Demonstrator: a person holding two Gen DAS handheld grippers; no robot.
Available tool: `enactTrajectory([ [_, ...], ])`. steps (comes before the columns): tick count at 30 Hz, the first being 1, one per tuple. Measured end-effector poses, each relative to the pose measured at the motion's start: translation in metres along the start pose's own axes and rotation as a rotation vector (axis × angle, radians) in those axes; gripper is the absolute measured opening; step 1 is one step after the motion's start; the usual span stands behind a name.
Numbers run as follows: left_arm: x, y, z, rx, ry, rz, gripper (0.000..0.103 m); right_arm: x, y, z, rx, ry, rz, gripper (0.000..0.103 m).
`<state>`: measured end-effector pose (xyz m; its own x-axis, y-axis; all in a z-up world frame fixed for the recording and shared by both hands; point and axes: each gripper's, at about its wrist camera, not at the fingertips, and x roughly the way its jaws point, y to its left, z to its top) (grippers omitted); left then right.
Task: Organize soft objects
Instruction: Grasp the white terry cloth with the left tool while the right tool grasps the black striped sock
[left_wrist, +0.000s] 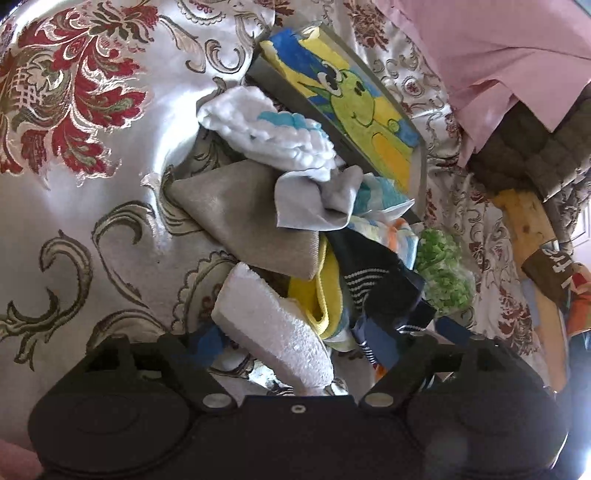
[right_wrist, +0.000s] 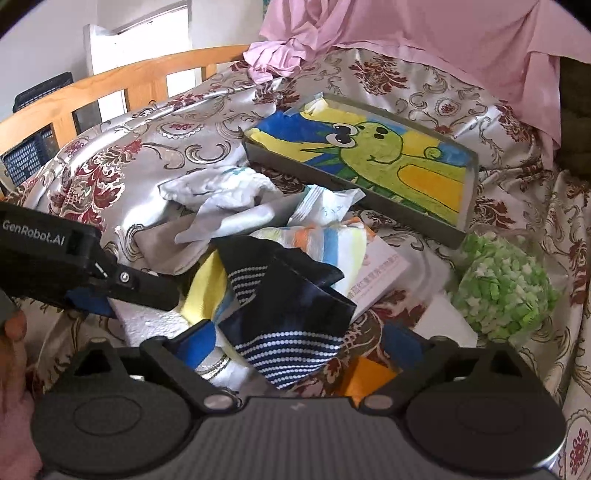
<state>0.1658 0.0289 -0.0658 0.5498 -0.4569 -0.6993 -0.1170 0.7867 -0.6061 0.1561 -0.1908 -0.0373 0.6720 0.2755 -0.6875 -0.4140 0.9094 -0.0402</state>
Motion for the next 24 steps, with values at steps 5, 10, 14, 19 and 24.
enactTrajectory([
  [5, -0.001, 0.002, -0.003, -0.016, -0.032, -0.005, 0.057, 0.001, -0.001, 0.001, 0.014, -0.007, 0.006, 0.087],
  [10, 0.002, 0.007, -0.004, -0.06, -0.055, 0.005, 0.04, 0.005, -0.003, 0.001, 0.036, 0.007, 0.06, 0.077],
  [14, 0.01, 0.007, -0.005, -0.079, -0.049, 0.006, 0.041, 0.006, 0.002, 0.001, 0.015, -0.001, 0.068, 0.062],
  [19, 0.013, 0.006, -0.005, -0.069, -0.048, 0.018, 0.039, 0.006, 0.008, 0.0, -0.011, -0.021, 0.061, 0.06],
  [24, 0.015, 0.007, -0.006, -0.075, -0.041, 0.034, 0.026, 0.011, 0.013, -0.002, -0.034, -0.003, 0.034, 0.04],
])
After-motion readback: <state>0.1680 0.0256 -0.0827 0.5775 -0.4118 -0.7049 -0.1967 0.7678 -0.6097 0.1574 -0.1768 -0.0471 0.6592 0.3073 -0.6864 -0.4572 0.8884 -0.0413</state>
